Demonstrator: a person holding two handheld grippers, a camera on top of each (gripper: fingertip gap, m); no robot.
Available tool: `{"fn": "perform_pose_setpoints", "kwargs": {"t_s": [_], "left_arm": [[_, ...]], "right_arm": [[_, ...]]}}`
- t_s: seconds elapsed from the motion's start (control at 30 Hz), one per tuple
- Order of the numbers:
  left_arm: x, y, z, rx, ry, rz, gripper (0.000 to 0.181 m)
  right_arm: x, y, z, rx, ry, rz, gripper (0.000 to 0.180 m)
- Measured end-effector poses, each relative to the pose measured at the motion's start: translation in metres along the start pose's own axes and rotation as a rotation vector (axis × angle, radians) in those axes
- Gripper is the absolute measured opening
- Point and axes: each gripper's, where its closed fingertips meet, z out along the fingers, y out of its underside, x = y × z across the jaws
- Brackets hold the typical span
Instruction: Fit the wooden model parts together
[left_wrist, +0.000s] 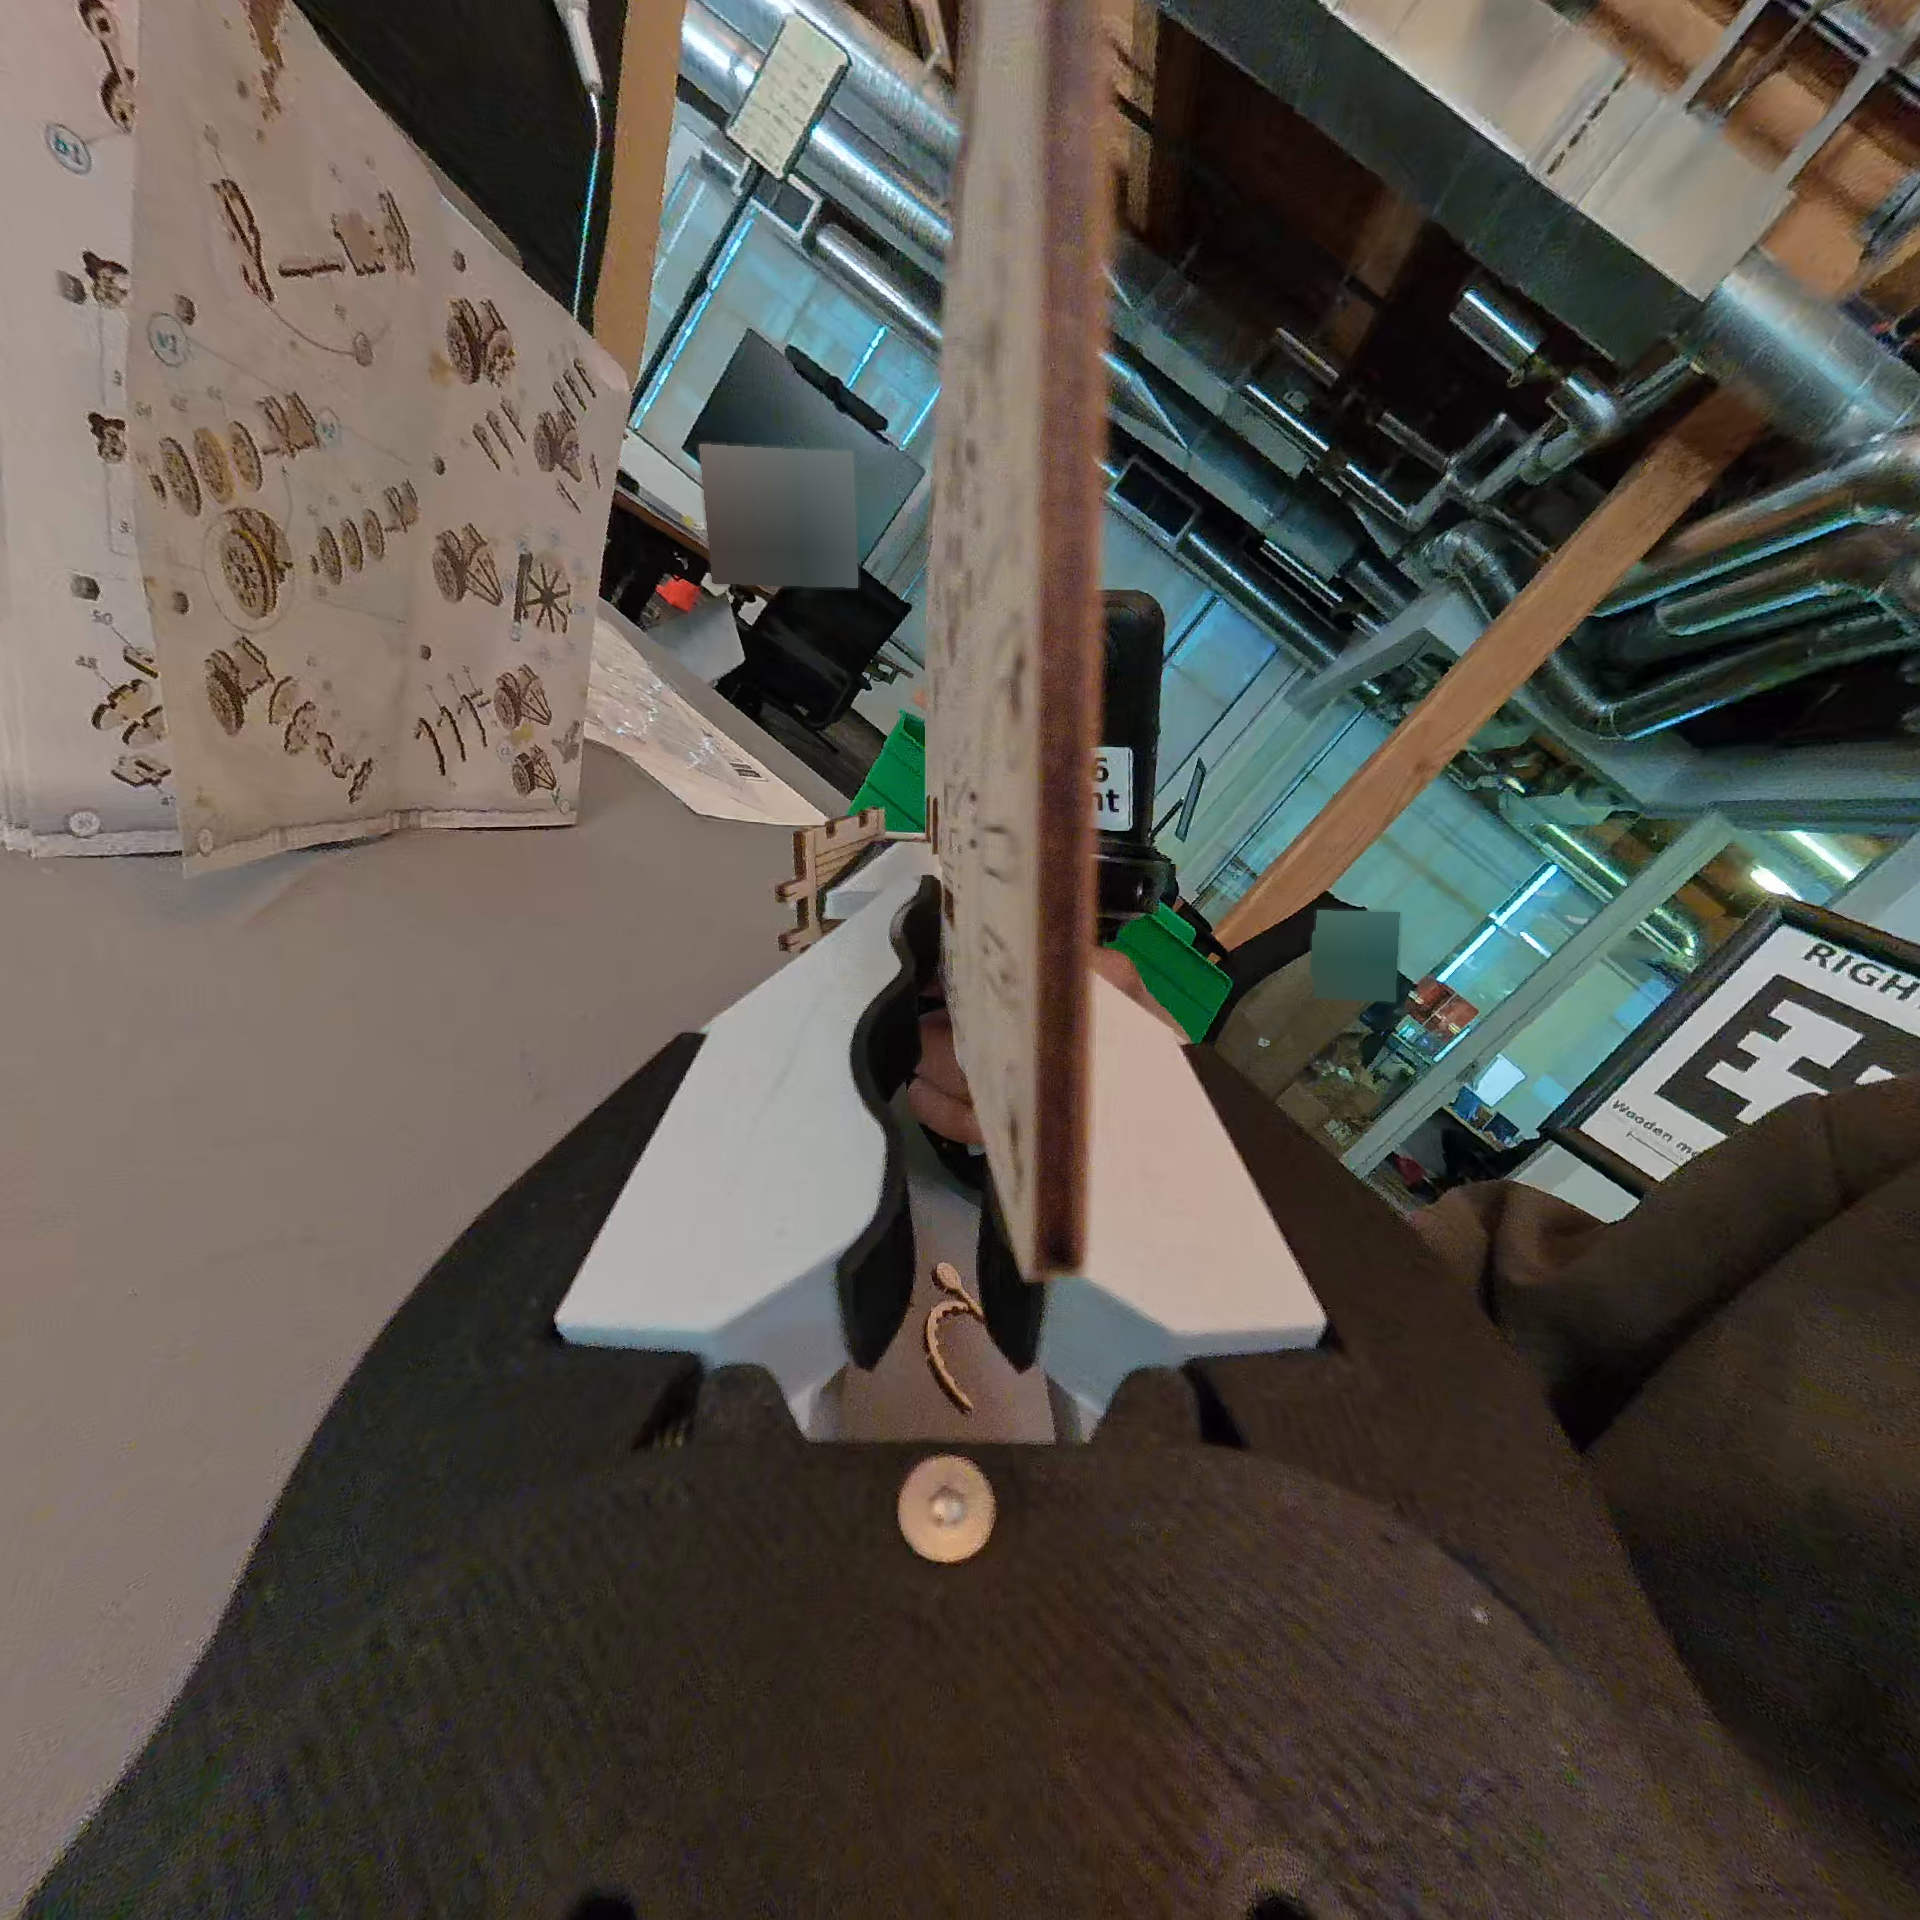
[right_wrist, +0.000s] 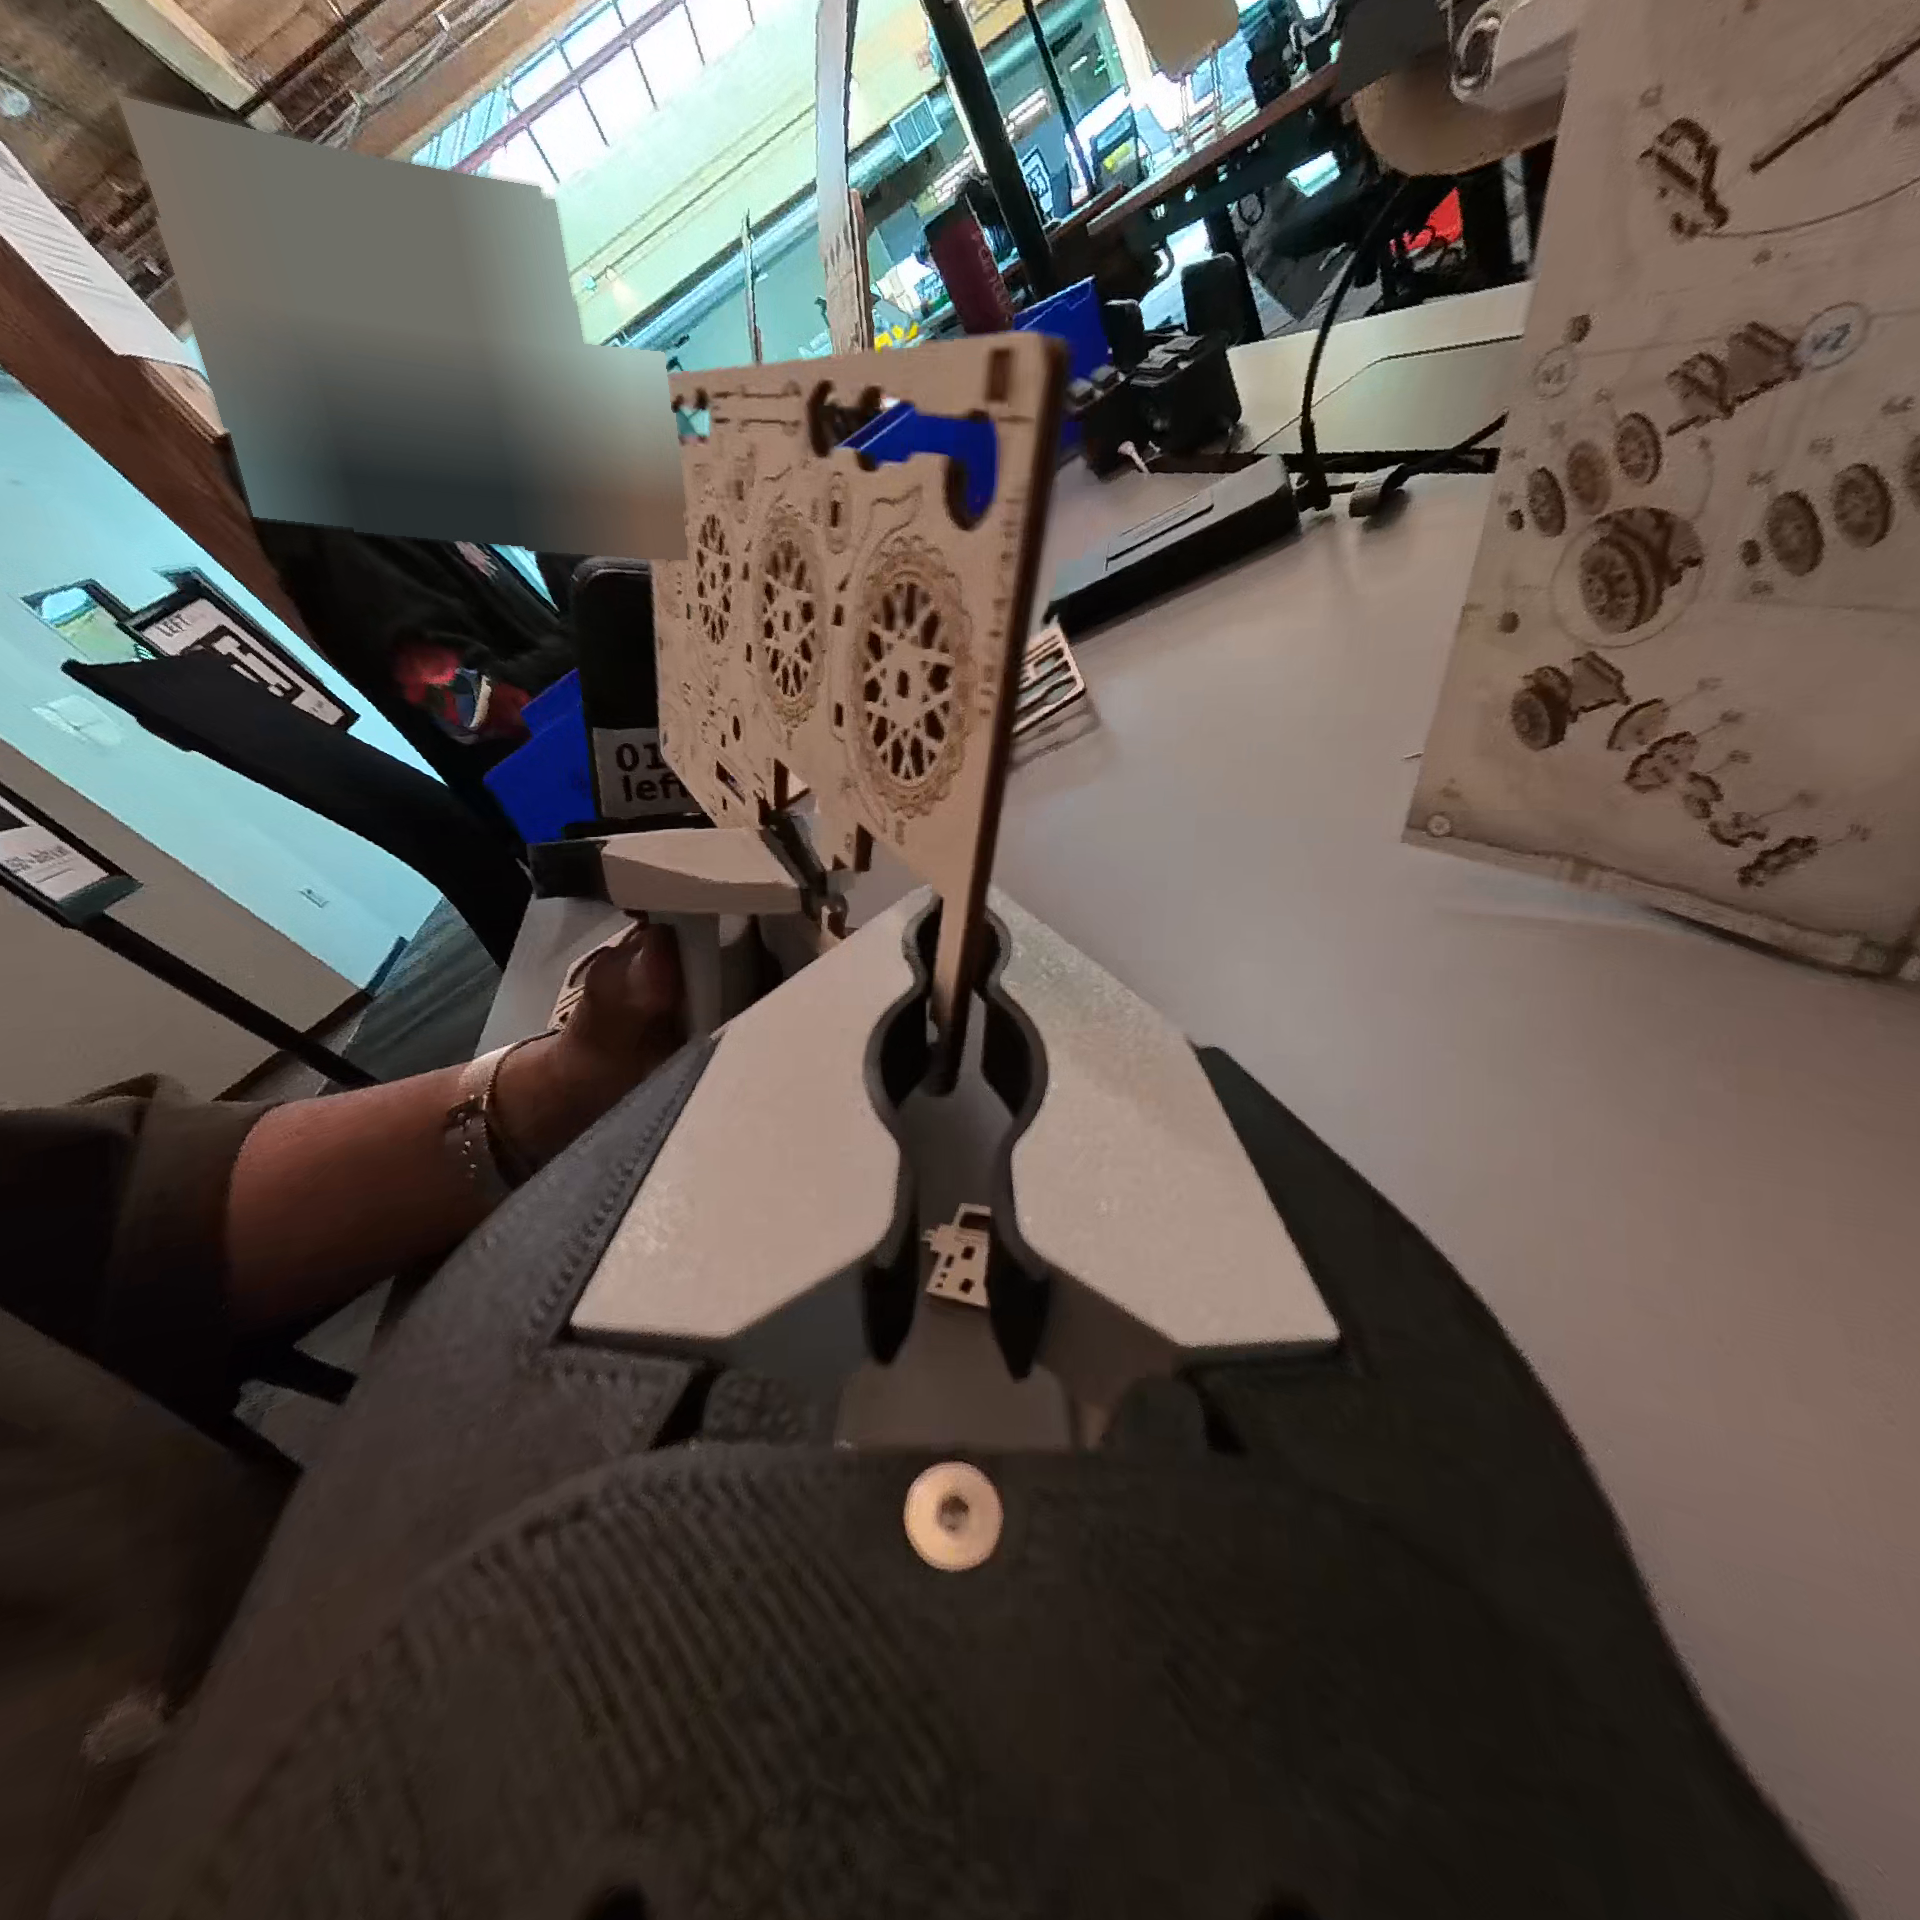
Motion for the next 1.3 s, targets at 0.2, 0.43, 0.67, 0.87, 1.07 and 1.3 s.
{"fn": "perform_pose_setpoints", "kwargs": {"t_s": [0.2, 0.43, 0.67, 0.87, 1.07, 1.3], "left_arm": [[-0.003, 0.001, 0.001, -0.005, -0.011, -0.013, 0.000], [-0.006, -0.001, 0.000, 0.001, -0.011, -0.048, 0.006], [-0.011, -0.004, -0.003, 0.015, -0.021, -0.080, 0.052], [-0.010, 0.005, 0.002, -0.050, -0.022, -0.063, 0.046], [-0.017, 0.012, 0.005, -0.098, -0.076, -0.076, 0.035], [-0.021, -0.001, -0.002, -0.008, -0.104, -0.071, 0.028]], "right_arm": [[0.002, 0.006, 0.001, -0.022, -0.053, 0.129, 0.002], [0.006, 0.010, 0.002, -0.034, -0.047, 0.183, 0.002], [0.011, -0.015, -0.013, 0.135, -0.132, 0.349, 0.002], [-0.001, -0.022, -0.014, 0.175, -0.228, 0.392, 0.002], [-0.007, -0.028, -0.016, 0.227, -0.322, 0.479, 0.002], [-0.011, -0.027, -0.012, 0.216, -0.327, 0.468, 0.002]]}}
